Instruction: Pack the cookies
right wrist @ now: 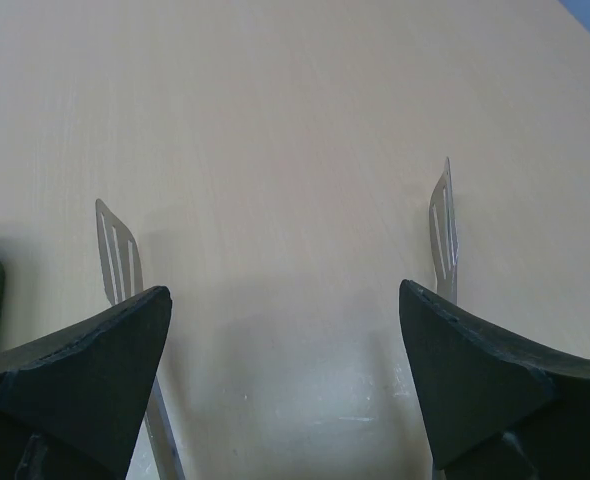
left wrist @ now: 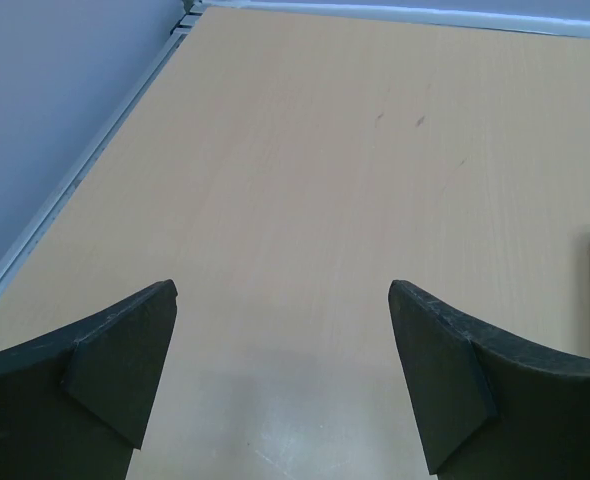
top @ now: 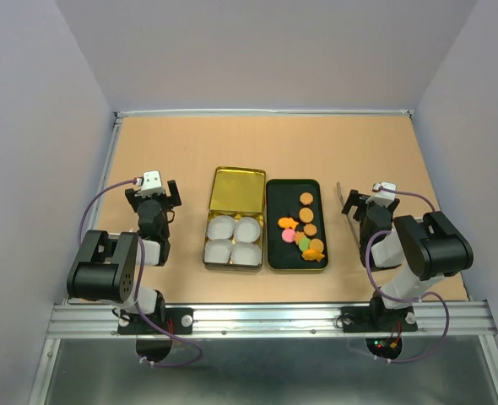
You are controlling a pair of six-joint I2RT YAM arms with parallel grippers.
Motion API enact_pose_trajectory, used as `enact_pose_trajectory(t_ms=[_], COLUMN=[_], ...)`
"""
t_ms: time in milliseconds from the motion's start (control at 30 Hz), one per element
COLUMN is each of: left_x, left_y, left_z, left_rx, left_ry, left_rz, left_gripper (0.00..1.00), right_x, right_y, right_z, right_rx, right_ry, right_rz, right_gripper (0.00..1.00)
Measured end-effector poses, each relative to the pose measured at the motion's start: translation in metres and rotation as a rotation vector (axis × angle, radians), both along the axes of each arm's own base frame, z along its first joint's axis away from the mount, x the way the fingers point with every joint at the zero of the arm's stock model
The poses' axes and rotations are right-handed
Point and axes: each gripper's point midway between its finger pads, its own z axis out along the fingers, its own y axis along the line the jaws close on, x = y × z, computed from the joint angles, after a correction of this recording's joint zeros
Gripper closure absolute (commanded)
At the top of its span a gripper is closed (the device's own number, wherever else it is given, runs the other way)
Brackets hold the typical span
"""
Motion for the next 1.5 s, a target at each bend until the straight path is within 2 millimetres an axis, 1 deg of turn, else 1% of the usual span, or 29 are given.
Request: enact_pose_trajectory(t_ms=[567,633,767,867,933,967,1000,1067,1133,1167,1233,1300,1333,1367,1500], left_x=[0.000,0.000,0.000,0.000,0.000,0.000,0.000,0.000,0.000,0.000,0.000,0.000,0.000,0.000,0.000], left_y=[0.000,0.000,0.000,0.000,0.000,0.000,0.000,0.000,0.000,0.000,0.000,0.000,0.000,0.000,0.000], left_z=[0.000,0.000,0.000,0.000,0.000,0.000,0.000,0.000,0.000,0.000,0.000,0.000,0.000,0.000,0.000], left_rx=[0.000,0.000,0.000,0.000,0.000,0.000,0.000,0.000,0.000,0.000,0.000,0.000,0.000,0.000,0.000], left_ry=[0.000,0.000,0.000,0.000,0.000,0.000,0.000,0.000,0.000,0.000,0.000,0.000,0.000,0.000,0.000], left_rz=[0.000,0.000,0.000,0.000,0.000,0.000,0.000,0.000,0.000,0.000,0.000,0.000,0.000,0.000,0.000], left_gripper=[0.01,0.01,0.01,0.01,0.01,0.01,0.01,0.01,0.01,0.01,0.01,0.01,0.01,0.01,0.01], right_x=[0.000,0.000,0.005,0.016,0.021,0.021,0.024,0.031,0.041,0.043,0.038,0.025,0.014,0.006,-0.008], right_y=[0.000,0.001,-0.002,-0.002,-0.002,-0.003,-0.002,0.002,0.007,0.010,0.017,0.026,0.030,0.034,0.043], right_z=[0.000,0.004,0.033,0.066,0.088,0.096,0.119,0.145,0.194,0.223,0.268,0.296,0.304,0.305,0.285], right_rx=[0.000,0.002,0.008,0.007,0.002,-0.008,-0.001,0.018,0.084,0.137,0.216,0.279,0.306,0.325,0.363], right_ry=[0.000,-0.011,-0.070,-0.123,-0.155,-0.140,-0.192,-0.171,-0.191,-0.208,-0.245,-0.256,-0.245,-0.220,-0.024], right_rz=[-0.001,0.005,-0.015,-0.020,-0.020,-0.021,-0.020,-0.010,-0.007,-0.003,0.022,0.064,0.088,0.108,0.117], right_gripper=[0.00,0.00,0.00,0.00,0.00,0.00,0.00,0.00,0.00,0.00,0.00,0.00,0.00,0.00,0.00])
